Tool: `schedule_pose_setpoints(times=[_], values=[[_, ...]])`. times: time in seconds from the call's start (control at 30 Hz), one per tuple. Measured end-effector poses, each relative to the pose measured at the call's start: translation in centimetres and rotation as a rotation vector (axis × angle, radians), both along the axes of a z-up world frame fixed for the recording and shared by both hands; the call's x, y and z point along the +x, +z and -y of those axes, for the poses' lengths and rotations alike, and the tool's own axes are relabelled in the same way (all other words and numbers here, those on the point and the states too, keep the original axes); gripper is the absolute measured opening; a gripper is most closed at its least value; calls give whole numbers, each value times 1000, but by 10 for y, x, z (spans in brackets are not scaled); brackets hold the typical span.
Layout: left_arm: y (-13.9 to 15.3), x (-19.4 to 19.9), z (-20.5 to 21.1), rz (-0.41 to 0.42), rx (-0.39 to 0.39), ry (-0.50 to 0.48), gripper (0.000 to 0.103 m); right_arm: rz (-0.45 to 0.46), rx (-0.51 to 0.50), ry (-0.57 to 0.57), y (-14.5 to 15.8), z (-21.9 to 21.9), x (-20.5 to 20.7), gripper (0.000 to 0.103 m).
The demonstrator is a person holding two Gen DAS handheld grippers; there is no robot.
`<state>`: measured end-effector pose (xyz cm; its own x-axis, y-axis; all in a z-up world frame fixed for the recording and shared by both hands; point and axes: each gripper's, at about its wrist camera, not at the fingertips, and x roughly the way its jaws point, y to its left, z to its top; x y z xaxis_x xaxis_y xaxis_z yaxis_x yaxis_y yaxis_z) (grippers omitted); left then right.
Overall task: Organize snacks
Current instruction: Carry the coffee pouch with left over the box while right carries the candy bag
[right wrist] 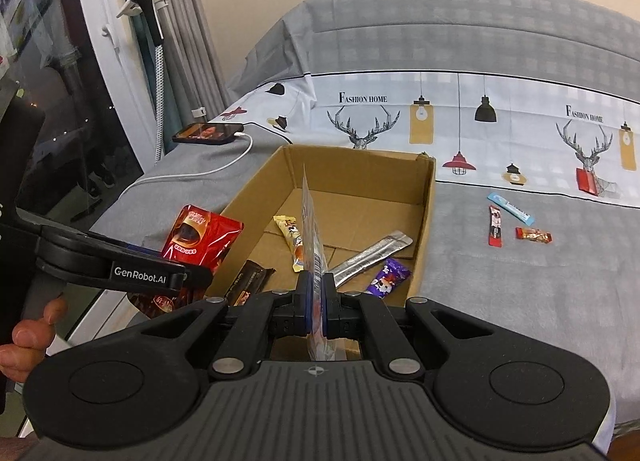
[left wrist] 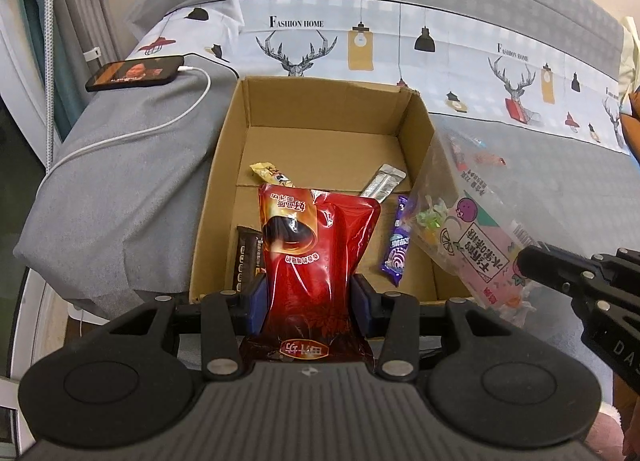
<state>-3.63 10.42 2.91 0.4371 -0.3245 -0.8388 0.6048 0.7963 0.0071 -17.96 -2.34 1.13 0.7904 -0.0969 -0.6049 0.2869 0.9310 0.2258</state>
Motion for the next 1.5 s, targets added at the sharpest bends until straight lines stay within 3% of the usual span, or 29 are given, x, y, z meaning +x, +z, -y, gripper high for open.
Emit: schedule_pose_setpoints(times=[1.0,1.5], values=[[-19,71,36,-29,61,26,48,-8,79,-39,-13,37,60,5],[-46,115,62,-64,109,20,48,-32,134,-66,-35,61,104,5]])
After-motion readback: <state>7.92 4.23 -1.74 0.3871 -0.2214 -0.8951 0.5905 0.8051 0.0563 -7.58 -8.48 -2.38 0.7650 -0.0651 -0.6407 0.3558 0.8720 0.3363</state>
